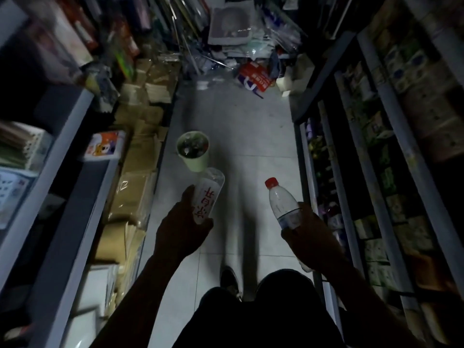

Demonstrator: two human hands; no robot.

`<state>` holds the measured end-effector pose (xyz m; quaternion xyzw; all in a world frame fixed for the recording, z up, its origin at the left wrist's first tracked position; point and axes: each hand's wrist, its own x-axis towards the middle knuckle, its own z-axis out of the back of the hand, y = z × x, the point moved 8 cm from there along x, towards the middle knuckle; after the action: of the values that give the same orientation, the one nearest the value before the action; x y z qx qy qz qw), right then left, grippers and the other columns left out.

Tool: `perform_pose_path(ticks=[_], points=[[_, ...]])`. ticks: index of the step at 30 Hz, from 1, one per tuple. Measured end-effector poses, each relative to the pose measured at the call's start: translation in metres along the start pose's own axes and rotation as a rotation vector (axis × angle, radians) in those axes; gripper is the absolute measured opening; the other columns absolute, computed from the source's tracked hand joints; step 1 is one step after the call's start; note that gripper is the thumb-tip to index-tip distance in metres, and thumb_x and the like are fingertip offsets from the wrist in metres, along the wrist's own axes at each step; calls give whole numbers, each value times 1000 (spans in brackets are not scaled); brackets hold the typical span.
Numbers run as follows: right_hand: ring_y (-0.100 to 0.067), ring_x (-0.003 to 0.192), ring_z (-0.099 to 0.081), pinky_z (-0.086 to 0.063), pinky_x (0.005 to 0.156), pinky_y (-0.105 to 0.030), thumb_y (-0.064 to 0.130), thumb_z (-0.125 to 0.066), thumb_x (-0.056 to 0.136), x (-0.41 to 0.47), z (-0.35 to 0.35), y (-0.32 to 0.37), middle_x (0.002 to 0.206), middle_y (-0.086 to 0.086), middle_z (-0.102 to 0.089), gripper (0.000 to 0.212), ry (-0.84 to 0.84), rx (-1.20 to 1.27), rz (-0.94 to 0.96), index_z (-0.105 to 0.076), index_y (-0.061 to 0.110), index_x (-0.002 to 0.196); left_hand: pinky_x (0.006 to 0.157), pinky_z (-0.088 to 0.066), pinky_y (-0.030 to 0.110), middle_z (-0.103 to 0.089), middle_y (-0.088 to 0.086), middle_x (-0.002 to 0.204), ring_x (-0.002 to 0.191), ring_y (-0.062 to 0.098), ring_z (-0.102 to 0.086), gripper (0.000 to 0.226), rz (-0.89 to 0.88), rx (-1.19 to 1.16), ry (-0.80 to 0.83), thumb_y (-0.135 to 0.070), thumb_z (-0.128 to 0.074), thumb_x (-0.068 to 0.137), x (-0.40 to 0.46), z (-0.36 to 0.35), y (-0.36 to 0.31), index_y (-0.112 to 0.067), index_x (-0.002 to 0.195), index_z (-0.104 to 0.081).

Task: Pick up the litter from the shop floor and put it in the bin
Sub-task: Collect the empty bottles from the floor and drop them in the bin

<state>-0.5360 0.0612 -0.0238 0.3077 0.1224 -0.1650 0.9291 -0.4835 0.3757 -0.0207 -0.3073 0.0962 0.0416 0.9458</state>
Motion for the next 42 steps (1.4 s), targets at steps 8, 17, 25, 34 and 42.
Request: perform_pose_path(ticks=[8,17,25,34,42], points=[[-29,96,-64,-43,72,-32,36,-70,82,84,25,-10,118,-6,-62,69,-30,35,-110,-33,21,138,80,-58,38,-61,3,132,112,26,-65,99,-110,67,53,-47,-79,79,117,-15,-55,-34,156,-17],[-25,100,-60,-48,80,-36,45,-70,78,242,50,30,122,-1,-57,77,10,82,-82,-33,26,143,78,-60,40,-63,3,126,107,23,-67,101,-47,102,44,-49,-79,77,248,-10,-95,-35,156,-17],[-24,108,-60,-43,81,-32,48,-68,80,364,43,116,128,1,-56,77,196,6,96,-34,25,144,79,-48,29,-59,2,133,113,25,-63,100,179,15,-91,-45,-79,80,312,32,-77,-33,158,-17],[-28,120,-57,-48,97,-39,49,-68,83,459,-18,238,141,-4,-53,81,391,-80,242,-30,23,150,74,-45,25,-57,-1,136,115,24,-62,97,414,-69,-177,-43,-79,81,373,78,6,-35,155,-17],[-28,118,-58,-47,92,-35,43,-71,84,541,-70,335,138,-6,-54,84,461,-136,208,-26,21,152,74,-45,25,-56,1,136,114,24,-61,96,495,-138,-110,-45,-76,83,479,112,75,-32,156,-13]])
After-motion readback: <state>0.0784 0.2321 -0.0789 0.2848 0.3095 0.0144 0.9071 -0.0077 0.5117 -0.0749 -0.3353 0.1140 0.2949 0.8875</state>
